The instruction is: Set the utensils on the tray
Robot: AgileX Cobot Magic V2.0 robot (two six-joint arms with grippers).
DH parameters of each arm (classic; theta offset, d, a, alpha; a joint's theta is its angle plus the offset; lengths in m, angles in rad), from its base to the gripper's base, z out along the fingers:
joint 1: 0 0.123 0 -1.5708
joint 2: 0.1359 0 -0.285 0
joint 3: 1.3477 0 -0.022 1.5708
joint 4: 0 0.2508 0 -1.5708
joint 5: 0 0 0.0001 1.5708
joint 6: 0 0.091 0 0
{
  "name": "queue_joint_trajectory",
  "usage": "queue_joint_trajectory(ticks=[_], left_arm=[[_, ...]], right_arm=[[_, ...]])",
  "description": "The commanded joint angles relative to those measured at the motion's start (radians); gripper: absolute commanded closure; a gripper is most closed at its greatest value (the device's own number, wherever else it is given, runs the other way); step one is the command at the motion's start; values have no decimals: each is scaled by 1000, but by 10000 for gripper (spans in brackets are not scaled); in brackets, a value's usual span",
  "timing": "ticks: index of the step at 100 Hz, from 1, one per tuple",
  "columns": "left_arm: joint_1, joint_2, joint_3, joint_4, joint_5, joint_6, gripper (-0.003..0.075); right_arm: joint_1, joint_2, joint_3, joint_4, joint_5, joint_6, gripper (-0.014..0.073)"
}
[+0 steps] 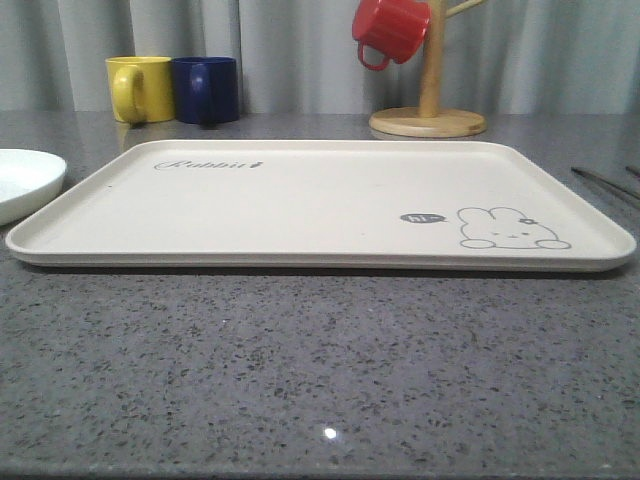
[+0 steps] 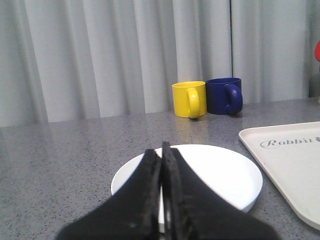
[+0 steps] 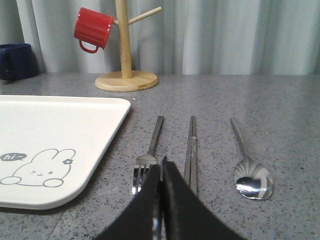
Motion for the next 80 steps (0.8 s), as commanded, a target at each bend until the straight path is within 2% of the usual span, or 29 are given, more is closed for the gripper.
queue_joint_trajectory(ticks=[1,41,59,80], left_arm=[[-7,-33,41,-2,-86,-9,738],[-7,-31,-16,-4,-76,-9,738],[-7,29,-171,-50,97,-9,738],[-7,221,-417,-52,302,-9,738]], right_arm=[[-7,-17,-19,1,-84,-6,661],[-7,-17,-19,1,-84,-6,661],[-7,-17,-19,1,-84,-6,661],[-7,-17,-19,1,-84,-6,661]])
